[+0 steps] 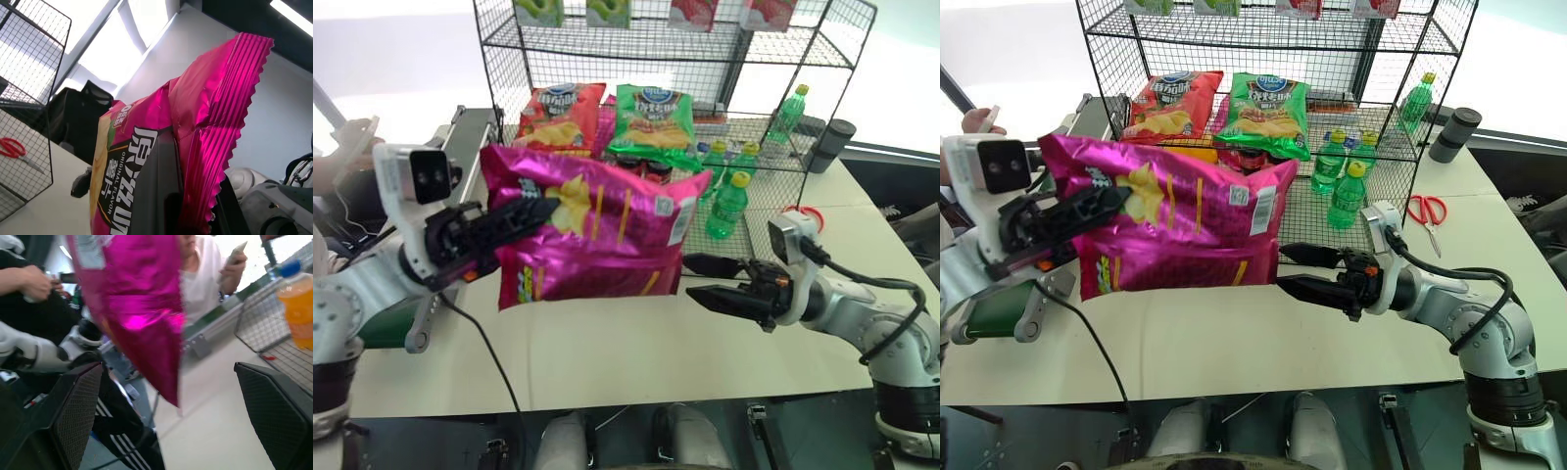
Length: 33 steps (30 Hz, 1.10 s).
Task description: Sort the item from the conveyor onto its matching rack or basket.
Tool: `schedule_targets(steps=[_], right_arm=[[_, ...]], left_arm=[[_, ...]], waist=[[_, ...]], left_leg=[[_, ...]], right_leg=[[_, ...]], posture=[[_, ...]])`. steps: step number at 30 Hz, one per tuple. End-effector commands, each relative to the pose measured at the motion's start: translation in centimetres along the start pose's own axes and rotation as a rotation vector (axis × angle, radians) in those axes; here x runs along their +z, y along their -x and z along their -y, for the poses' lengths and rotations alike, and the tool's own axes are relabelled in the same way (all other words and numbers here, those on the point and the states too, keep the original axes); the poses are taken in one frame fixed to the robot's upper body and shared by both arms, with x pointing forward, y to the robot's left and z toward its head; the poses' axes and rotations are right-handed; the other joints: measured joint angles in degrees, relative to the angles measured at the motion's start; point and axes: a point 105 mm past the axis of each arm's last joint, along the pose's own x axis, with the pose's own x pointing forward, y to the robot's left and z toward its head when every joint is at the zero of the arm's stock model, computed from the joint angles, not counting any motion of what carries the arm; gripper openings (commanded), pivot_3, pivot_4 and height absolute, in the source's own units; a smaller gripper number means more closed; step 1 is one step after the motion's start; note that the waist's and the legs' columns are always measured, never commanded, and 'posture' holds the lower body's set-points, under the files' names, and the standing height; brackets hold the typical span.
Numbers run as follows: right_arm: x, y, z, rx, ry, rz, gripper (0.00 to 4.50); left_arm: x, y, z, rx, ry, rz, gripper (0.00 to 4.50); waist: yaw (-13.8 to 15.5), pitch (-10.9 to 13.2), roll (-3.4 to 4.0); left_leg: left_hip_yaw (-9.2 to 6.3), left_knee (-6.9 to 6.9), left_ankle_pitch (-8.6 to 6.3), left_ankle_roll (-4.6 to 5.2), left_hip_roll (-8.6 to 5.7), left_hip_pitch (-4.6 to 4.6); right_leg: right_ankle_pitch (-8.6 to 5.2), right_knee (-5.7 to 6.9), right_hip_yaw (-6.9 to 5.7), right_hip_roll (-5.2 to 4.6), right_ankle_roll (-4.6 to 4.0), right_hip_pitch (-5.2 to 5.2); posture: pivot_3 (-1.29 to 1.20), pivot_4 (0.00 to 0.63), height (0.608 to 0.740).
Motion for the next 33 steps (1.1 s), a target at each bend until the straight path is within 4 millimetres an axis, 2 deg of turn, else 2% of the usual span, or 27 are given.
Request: schedule_targets(steps=[1,4,9,12,15,19,22,24,27,29,33], right_arm=[[-0.2,-1.0,-0.5,0.013,0.048,-0.017,4.50],[-0.5,-1.8,0.3,-0.017,0.078,-0.016,4.50],[0.0,-2.7,-0.2,0.037,0.070,0.000,4.50],[-0.3,-3.1,-0.4,0.058,0.048,-0.020,4.50],[-0.6,-3.4,-0.3,0.060,0.037,-0.034,3.65],[-0.5,-3.6,0.0,0.051,0.041,-0.030,1.63],[-0.5,-3.6,0.3,0.038,0.055,-0.039,0.12],[-0.6,-3.4,0.5,0.023,0.064,-0.049,0.02],[-0.4,-2.9,0.9,-0.007,0.091,-0.054,0.02],[-0.2,-2.6,1.2,-0.030,0.125,-0.061,0.02],[-0.2,-0.5,1.3,-0.128,0.210,-0.094,0.02]], left_arm=[[0.2,-0.3,0.0,-0.020,0.013,-0.004,0.08],[0.1,-0.4,-0.3,-0.021,0.010,-0.001,0.08],[-0.1,-0.3,-1.1,0.005,-0.001,0.006,0.08],[-0.1,-0.2,-1.6,0.024,-0.023,0.024,0.08],[-0.6,-0.2,-2.0,0.041,-0.046,0.010,0.00],[-0.2,0.0,-2.4,0.060,-0.077,0.034,0.00],[-0.6,0.2,-2.5,0.068,-0.097,0.011,0.00],[-0.9,0.5,-2.8,0.096,-0.110,0.001,0.00],[-1.0,1.2,-3.3,0.130,-0.114,0.002,0.89],[-1.2,1.7,-3.5,0.155,-0.142,-0.020,1.80],[-1.9,4.4,-4.3,0.253,-0.185,-0.065,3.84]], waist=[[-0.09,0.01,-0.01],[-0.21,0.01,-0.02],[-0.07,0.02,-0.04],[-0.04,0.02,-0.07],[-0.05,0.03,-0.10],[-0.06,0.03,-0.11],[-0.09,0.03,-0.11],[-0.08,0.03,-0.10],[-0.07,0.03,-0.11],[-0.07,0.03,-0.11],[-0.05,0.04,-0.10]], left_leg=[[0.00,0.00,0.00,0.00,0.00,-0.02],[0.01,0.00,0.01,-0.02,0.00,0.00],[0.00,0.01,0.15,-0.26,0.00,-0.02],[-0.01,0.01,0.15,-0.26,0.00,-0.01],[-0.02,0.01,0.15,-0.26,0.00,-0.04],[-0.02,0.01,0.15,-0.26,0.00,-0.03],[-0.02,0.01,0.15,-0.25,0.00,-0.04],[-0.02,0.00,0.15,-0.25,0.00,-0.04],[-0.02,0.00,0.15,-0.25,0.00,-0.04],[-0.01,0.00,0.15,-0.25,0.00,-0.05],[-0.01,-0.03,0.14,-0.25,0.00,-0.05]], right_leg=[[0.00,-0.03,0.00,-0.01,0.00,0.00],[0.00,-0.03,0.02,0.00,0.01,0.00],[0.00,-0.02,0.02,0.00,0.01,-0.02],[0.00,-0.03,0.02,0.00,0.01,-0.01],[0.00,-0.03,0.01,0.00,0.01,-0.02],[0.00,-0.03,0.01,0.00,0.01,-0.02],[0.00,-0.03,0.01,0.00,0.01,-0.03],[0.00,-0.03,0.01,0.00,0.01,-0.03],[0.00,-0.04,0.01,0.00,0.01,-0.03],[0.00,-0.04,0.01,0.00,0.01,-0.04],[0.00,-0.07,0.00,0.00,0.01,-0.06]], posture=[[0.00,0.150,0.738],[0.00,0.150,0.738],[0.00,0.150,0.738],[0.00,0.150,0.738],[0.00,0.150,0.738],[0.00,0.150,0.738],[0.00,0.150,0.738],[0.00,0.150,0.738],[0.00,0.150,0.738],[0.00,0.150,0.738],[0.00,0.150,0.738]])
